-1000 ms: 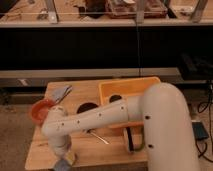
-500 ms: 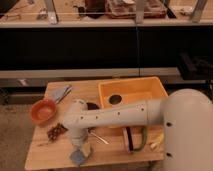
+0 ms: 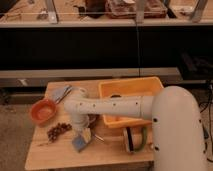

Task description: Wipe table surface with sponge

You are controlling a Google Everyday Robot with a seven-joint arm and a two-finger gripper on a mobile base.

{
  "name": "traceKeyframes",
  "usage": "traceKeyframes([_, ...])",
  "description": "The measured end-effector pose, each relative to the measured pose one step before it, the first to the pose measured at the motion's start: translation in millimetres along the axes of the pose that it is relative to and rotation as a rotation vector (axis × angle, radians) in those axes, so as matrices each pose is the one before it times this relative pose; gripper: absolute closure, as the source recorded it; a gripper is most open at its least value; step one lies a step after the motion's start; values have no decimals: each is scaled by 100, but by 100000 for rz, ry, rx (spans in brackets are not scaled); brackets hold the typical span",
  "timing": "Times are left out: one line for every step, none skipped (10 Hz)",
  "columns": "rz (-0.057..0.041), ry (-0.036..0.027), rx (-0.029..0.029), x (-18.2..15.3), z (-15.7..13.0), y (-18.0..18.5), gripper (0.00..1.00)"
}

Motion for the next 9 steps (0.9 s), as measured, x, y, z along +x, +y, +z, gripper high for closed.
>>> traceKeyframes([-1135, -698, 622, -648, -85, -1077, 100])
traceKeyframes([-1872, -1052, 965, -1063, -179, -1327, 100])
traceKeyframes([-2123, -1247, 1151, -1115, -108, -1295, 100])
traceKeyframes([-2645, -1759, 1097, -1341, 0, -1451, 100])
traceKeyframes([-1902, -1093, 466, -934, 123, -917, 100])
traceKeyframes([-4349, -2503, -56, -1620, 430, -1366, 100])
traceKeyframes([-3610, -2083, -802, -1129, 756, -486, 100])
traceKeyframes([-2620, -1697, -643, -742, 692, -10, 100])
traceKeyframes([-2504, -1624, -463, -905, 732, 392, 100])
